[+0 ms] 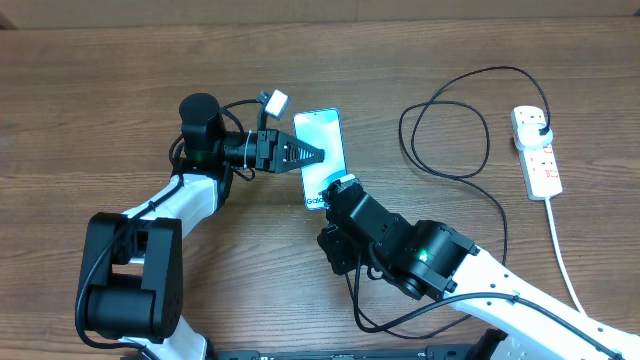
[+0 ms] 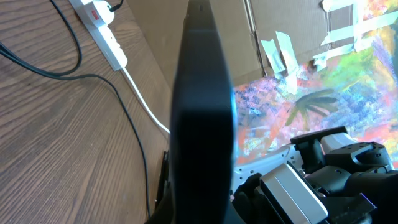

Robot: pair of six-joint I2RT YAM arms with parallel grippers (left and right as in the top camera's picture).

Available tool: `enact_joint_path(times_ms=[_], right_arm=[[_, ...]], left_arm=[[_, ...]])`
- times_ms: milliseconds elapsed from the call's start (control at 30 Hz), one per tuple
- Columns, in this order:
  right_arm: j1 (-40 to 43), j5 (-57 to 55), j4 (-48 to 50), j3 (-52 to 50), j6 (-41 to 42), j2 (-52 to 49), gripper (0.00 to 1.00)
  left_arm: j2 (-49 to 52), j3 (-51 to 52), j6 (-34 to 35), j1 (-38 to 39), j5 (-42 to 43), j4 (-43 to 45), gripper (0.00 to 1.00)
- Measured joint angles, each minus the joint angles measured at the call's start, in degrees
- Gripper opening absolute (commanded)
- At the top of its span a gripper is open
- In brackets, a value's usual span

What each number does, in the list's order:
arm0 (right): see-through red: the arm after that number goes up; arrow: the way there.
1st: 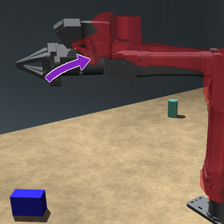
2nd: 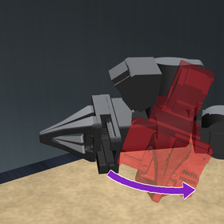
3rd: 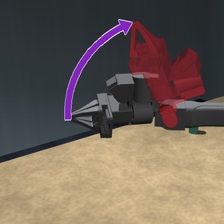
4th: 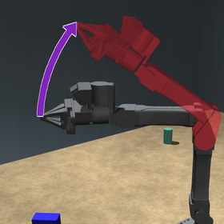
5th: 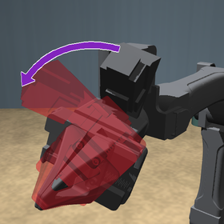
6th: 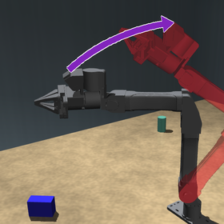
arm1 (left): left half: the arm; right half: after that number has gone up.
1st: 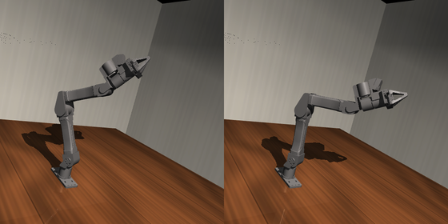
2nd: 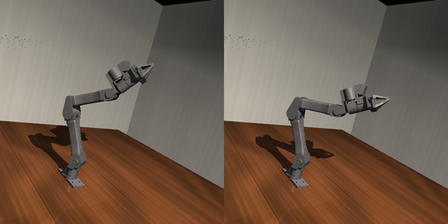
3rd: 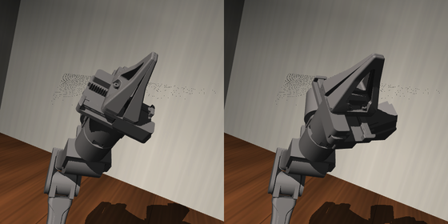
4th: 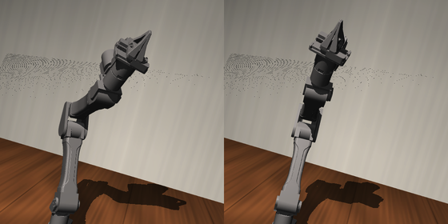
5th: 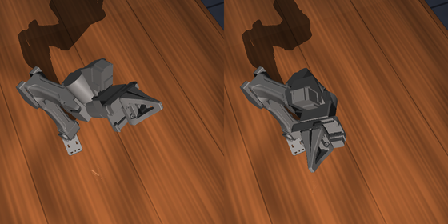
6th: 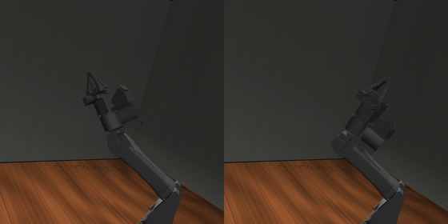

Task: Plug charger to phone and switch on socket

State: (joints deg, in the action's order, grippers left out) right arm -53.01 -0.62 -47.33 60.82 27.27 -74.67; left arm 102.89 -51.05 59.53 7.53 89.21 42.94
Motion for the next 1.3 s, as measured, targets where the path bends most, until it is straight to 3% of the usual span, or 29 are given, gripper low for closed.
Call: enact_joint_path(times_ms=[433, 600, 1100, 1300], right_arm=[[0.0, -3.63, 1.51, 0.0, 1.2, -3.08, 0.17], [0.0, -5.66, 4.13, 0.0, 1.22, -3.08, 0.04], [-0.28, -9.97, 7.23, 0.15, -2.27, -3.61, 0.05], [-0.11, -10.86, 6.8, 3.67, -5.25, -4.11, 0.32]], left_arm=[[0.0, 0.0, 0.02, 0.0, 0.0, 0.0, 0.04], [0.02, 0.0, 0.02, 0.0, 0.0, 0.0, 0.04], [0.0, -0.98, 0.11, -1.14, -1.42, -0.98, 0.04], [0.0, -1.53, 0.79, -1.31, -1.31, -2.03, 0.04]])
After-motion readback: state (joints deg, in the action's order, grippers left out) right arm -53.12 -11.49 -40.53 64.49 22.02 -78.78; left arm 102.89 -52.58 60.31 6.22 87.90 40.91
